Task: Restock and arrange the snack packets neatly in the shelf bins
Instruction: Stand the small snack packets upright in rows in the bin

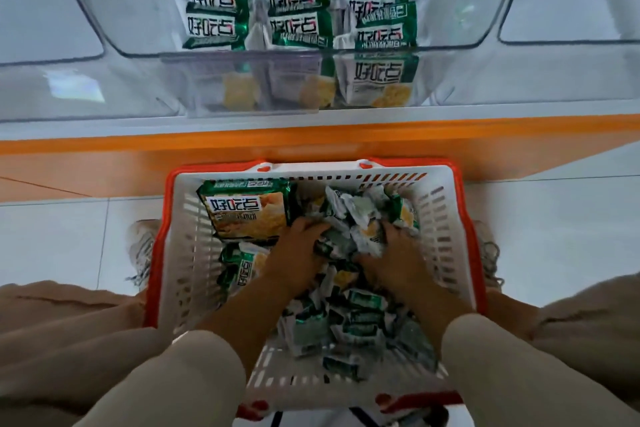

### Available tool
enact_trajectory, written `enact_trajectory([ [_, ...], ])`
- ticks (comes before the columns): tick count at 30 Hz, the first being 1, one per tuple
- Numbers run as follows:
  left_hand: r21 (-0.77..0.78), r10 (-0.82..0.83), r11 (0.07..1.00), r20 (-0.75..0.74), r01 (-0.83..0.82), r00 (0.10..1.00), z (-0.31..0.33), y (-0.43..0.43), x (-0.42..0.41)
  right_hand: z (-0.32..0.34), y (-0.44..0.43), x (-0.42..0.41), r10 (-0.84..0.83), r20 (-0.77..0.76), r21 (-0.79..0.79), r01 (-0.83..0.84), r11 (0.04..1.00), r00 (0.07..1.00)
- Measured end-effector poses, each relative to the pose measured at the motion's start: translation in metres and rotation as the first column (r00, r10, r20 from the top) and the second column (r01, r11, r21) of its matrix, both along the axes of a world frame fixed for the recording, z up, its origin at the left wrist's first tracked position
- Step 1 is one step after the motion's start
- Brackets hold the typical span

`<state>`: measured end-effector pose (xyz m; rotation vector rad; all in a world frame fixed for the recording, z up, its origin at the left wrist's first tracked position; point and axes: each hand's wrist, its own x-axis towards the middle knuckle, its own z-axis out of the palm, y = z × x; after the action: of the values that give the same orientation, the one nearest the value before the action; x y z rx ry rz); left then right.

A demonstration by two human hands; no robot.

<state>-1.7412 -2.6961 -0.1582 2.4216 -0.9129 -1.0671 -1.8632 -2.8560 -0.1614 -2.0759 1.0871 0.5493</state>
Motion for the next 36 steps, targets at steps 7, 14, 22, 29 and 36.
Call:
enact_trajectory([
  [7,-0.01,0.222,0.975,-0.08,-0.223,0.972,0.019,0.004,-0.006,0.007,0.003,-0.002,-0.011,0.083,0.063,0.006,0.998,0.997],
  [14,-0.018,0.54,0.813,-0.35,-0.582,0.765,0.064,0.017,-0.014,0.055,0.008,0.007,-0.274,0.289,0.252,0.203,0.946,0.917],
  [22,-0.058,0.503,0.525,-0.784,-0.849,0.364,0.16,0.007,-0.011,0.15,0.041,0.024,-0.025,0.559,0.066,-0.014,0.998,0.829],
  [29,-0.216,0.412,0.484,-0.799,-0.848,0.438,0.22,0.017,-0.003,0.238,0.044,0.027,0.122,0.604,0.099,-0.226,0.969,0.787],
  [36,-0.408,0.353,0.514,-0.701,-0.754,0.62,0.281,0.017,0.018,0.306,0.002,0.039,-0.218,0.555,0.441,-0.062,0.895,0.803],
])
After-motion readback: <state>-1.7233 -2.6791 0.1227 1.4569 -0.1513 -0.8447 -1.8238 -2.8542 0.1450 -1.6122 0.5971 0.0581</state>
